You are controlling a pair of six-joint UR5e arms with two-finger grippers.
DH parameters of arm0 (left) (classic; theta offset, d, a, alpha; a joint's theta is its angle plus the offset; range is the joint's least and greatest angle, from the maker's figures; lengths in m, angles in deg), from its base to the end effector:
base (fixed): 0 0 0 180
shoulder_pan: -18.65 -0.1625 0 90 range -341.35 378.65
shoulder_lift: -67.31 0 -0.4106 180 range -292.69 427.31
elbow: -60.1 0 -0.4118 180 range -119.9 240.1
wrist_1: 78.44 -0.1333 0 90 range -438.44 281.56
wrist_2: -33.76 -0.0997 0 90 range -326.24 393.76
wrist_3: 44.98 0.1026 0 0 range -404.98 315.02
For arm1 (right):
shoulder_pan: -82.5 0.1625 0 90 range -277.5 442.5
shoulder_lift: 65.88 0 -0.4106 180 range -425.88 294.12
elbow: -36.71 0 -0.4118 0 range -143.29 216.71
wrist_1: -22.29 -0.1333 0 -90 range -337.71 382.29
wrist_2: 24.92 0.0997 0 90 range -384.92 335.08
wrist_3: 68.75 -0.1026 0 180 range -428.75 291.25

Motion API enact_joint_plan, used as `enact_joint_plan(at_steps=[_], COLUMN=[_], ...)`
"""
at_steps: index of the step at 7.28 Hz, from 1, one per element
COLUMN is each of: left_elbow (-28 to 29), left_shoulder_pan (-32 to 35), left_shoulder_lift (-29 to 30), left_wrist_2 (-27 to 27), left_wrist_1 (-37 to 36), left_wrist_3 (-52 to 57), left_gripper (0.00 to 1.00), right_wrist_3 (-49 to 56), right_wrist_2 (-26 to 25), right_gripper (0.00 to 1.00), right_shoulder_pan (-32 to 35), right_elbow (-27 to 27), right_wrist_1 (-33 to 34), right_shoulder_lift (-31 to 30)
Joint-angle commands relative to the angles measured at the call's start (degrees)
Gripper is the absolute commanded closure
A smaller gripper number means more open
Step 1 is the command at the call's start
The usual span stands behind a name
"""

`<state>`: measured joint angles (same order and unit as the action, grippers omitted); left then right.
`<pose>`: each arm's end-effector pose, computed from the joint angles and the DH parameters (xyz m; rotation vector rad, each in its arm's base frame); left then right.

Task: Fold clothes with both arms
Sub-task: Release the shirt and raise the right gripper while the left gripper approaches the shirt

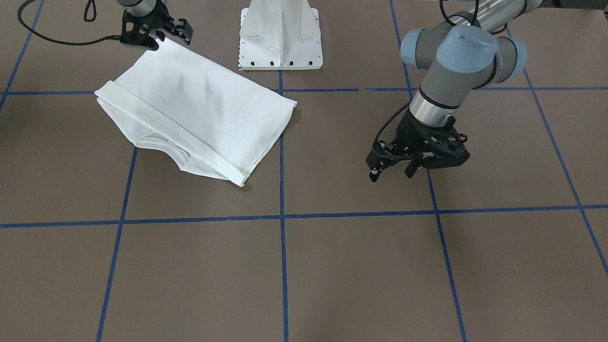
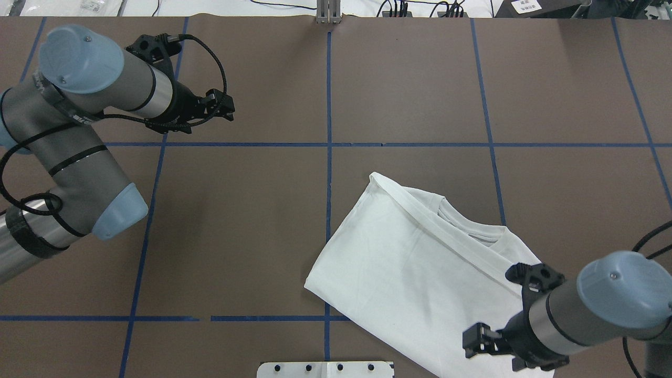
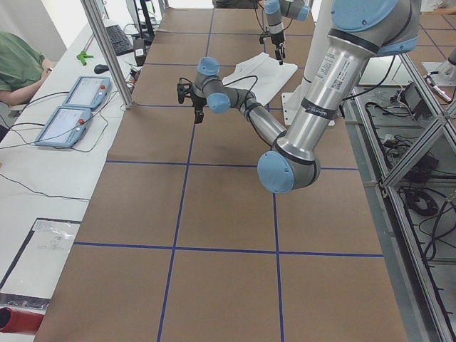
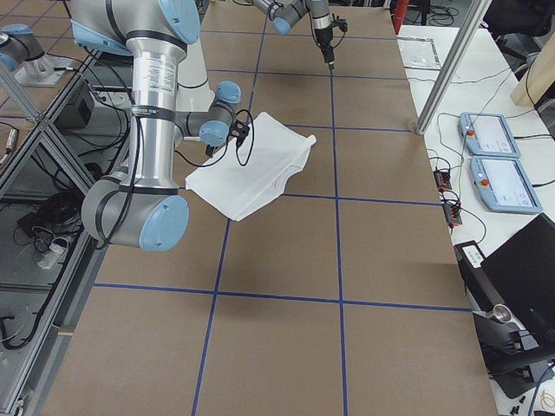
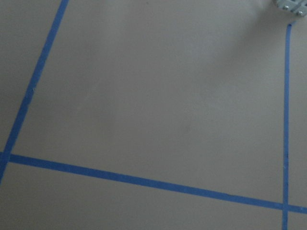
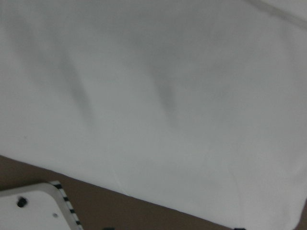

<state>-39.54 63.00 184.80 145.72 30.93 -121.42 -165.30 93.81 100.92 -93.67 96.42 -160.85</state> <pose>0.4000 -0.5238 0.2475 0.1641 1.0247 -0.2997 -0.3839 -0.2164 0.3114 -0.3738 -0.9185 0.1753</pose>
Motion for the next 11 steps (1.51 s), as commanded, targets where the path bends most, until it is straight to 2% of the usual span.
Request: enact_joint_plan(at_steps=[1, 3, 4, 5, 6, 7, 9, 11], left_elbow=[-0.65, -3.35, -4.15, -3.03, -1.45, -0.31, 2.33, 2.34], left_shoulder_pan=[-8.18, -18.12, -21.9, -24.64, -24.84, -25.45, -25.81, -25.81], left_shoulder_lift=[0.19, 1.24, 1.42, 2.9, 3.53, 3.53, 3.62, 4.15], left_wrist_2=[1.17, -0.06, -1.46, -1.73, -2.0, -2.09, -2.09, -2.09], left_wrist_1=[0.49, 0.67, 0.58, 0.67, 0.84, 1.45, 4.44, 4.62], left_wrist_3=[-9.98, -24.05, -27.24, -28.49, -28.42, -28.42, -28.42, -28.42], left_gripper=[0.01, 0.01, 0.02, 0.02, 0.03, 0.04, 0.1, 0.15], right_wrist_3=[0.83, 10.79, 14.34, 14.64, 14.38, 14.2, 14.2, 14.2], right_wrist_2=[0.45, 0.02, 0.27, 2.62, 9.17, 12.37, 12.23, 12.23], right_gripper=[0.0, 0.0, 0.0, 0.0, 0.0, 0.0, 0.0, 0.0], right_shoulder_pan=[16.05, 23.48, 26.55, 30.06, 33.49, 35.18, 35.46, 35.72], right_elbow=[0.83, 2.49, 3.63, 6.08, 9.15, 9.88, 9.89, 10.06], right_wrist_1=[0.05, 0.05, 0.4, 0.31, 0.49, 0.49, 0.57, 0.66], right_shoulder_lift=[8.62, 11.55, 12.6, 13.57, 16.11, 16.74, 16.75, 16.57])
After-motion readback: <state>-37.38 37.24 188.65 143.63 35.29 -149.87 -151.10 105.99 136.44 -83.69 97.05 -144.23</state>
